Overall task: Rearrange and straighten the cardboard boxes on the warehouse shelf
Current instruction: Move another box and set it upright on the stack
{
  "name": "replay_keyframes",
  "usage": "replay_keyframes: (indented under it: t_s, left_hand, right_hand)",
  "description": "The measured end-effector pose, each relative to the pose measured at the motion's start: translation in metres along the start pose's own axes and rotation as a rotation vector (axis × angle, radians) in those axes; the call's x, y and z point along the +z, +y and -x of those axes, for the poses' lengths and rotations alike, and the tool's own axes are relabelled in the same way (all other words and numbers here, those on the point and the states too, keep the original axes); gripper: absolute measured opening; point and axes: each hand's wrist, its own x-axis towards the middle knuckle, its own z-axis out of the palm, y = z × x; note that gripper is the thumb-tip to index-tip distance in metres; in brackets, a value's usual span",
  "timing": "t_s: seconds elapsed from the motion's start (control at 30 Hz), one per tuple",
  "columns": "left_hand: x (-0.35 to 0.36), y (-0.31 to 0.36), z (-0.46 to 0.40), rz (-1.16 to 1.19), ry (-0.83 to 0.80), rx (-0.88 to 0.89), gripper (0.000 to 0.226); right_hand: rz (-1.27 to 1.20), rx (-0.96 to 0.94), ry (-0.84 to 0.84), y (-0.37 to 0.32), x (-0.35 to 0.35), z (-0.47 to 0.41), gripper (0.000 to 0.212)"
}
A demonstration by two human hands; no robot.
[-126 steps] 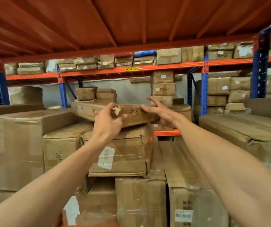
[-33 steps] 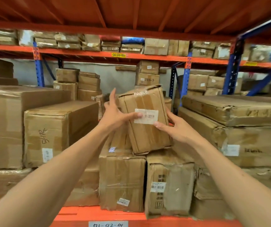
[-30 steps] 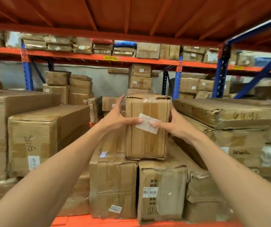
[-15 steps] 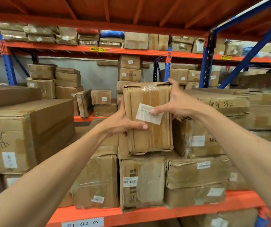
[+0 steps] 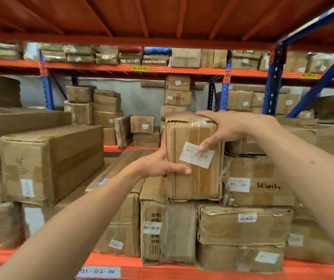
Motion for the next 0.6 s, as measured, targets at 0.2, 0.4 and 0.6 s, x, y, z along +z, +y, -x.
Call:
replay_keyframes:
  t_s: [0.2, 0.4, 0.6]
  left_hand:
    - [0.001, 0.002, -0.003, -0.027, 0.013, -0.091, 0.158]
    - [-0.013, -0.015, 0.021, -0.290, -0.066, -0.154, 0.159]
    - [-0.100, -0.075, 0.093, -0.170, 0.445, -0.019, 0.120]
  right_hand:
    - [0.021, 0.021, 0.007, 0.007, 0.005, -0.009, 0.148]
    - [0.146, 0.094, -0.092, -0.013, -0.010, -0.010, 0.160]
    - [0.162, -0.054, 0.100, -0.125, -0.010, -0.036, 0.140]
